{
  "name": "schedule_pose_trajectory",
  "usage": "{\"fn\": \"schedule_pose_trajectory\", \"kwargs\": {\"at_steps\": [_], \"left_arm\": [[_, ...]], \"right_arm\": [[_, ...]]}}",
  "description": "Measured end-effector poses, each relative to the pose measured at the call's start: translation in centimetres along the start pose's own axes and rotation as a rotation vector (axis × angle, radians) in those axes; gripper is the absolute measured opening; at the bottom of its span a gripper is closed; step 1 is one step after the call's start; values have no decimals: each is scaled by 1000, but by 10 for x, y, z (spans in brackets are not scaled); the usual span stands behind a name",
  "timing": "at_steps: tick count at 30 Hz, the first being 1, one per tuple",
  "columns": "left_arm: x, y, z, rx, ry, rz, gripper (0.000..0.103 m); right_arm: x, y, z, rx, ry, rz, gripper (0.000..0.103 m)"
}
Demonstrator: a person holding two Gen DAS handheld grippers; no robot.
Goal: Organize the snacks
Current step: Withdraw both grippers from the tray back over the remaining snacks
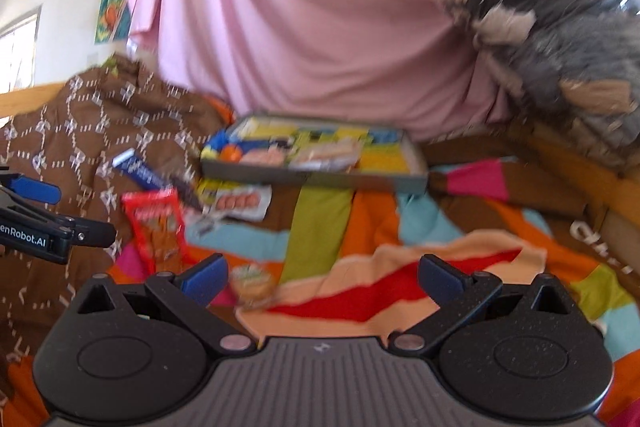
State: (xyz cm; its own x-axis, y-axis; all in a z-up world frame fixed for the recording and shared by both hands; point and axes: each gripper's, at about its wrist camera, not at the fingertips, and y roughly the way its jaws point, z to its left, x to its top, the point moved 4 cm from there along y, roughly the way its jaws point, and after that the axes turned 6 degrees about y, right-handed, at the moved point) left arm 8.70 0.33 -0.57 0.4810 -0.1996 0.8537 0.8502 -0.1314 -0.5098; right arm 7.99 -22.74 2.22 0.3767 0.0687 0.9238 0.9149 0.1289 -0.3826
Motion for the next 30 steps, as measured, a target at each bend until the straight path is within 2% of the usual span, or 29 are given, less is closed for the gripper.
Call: {"fn": "schedule_pose_trajectory", "kwargs": {"at_steps": [5, 11, 16, 21, 30], "left_arm": [[-6, 9, -3, -48, -12, 54, 102], [-11, 19, -8, -67, -15, 110, 102], [-12, 26, -7, -93, -49, 146, 102], [-13, 37, -10, -110, -38, 168, 102], [-15, 60, -11, -119, -38, 174, 102]], "right_arm": [[-10, 14, 1, 37, 16, 99, 103], [-17, 24, 5, 53, 22, 155, 103], [-18, 29, 8, 52, 4, 170, 103], [-17, 37, 6, 36, 1, 183, 103], [-20, 56, 4, 16, -44, 211, 103]]}}
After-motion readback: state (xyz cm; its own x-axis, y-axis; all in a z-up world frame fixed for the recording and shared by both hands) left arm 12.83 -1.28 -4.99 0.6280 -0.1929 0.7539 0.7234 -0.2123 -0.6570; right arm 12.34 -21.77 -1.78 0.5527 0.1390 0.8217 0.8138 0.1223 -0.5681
